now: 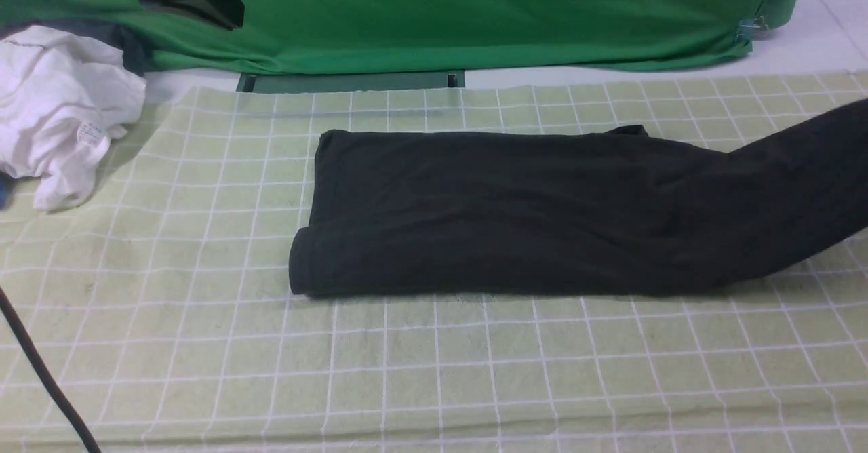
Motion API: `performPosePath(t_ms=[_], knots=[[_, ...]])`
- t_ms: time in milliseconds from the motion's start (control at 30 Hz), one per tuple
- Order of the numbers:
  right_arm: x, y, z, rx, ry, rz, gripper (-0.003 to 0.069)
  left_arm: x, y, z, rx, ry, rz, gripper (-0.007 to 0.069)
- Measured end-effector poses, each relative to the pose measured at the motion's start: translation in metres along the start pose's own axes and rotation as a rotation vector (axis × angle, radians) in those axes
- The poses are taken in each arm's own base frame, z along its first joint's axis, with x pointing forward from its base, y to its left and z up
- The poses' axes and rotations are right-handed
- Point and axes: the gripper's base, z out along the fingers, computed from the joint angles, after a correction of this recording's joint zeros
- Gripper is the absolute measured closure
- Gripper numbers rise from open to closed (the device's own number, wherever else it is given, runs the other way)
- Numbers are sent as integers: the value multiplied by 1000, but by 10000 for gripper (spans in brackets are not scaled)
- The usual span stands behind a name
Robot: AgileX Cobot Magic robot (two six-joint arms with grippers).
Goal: Fold a long-sleeved shirt over a green coffee tablecloth.
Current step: 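Fold the right end of the dark garment over onto its left end with the right gripper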
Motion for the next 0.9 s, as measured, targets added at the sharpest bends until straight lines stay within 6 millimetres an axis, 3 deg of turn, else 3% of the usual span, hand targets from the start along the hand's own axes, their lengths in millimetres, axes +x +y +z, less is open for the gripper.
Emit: performPosePath(t_ms=[133,200,233,267,300,333,467,700,900], knots=[[1,54,-23,-44,-59,-57,631,0,0,0,-1,3,0,610],[1,98,-31,-92,-90,-103,631,0,0,0,-1,4,0,610],[1,98,-31,-92,-90,-103,631,0,0,0,-1,4,0,610],[2,127,-34,-124,-115,-138,631,0,0,0,-1,4,1,610],[3,130,-35,-128,-118,-141,631,0,0,0,-1,4,2,610],[5,162,-36,-167,-148,-167,631,0,0,0,-1,4,4,610],[13,234,-22,-257,-225,-224,631,0,0,0,2,2,-6,610],[29,324,17,-393,-328,-274,627,0,-3,0,37,-6,-18,610],[44,375,51,-488,-388,-292,606,0,-3,0,35,-5,-14,610]])
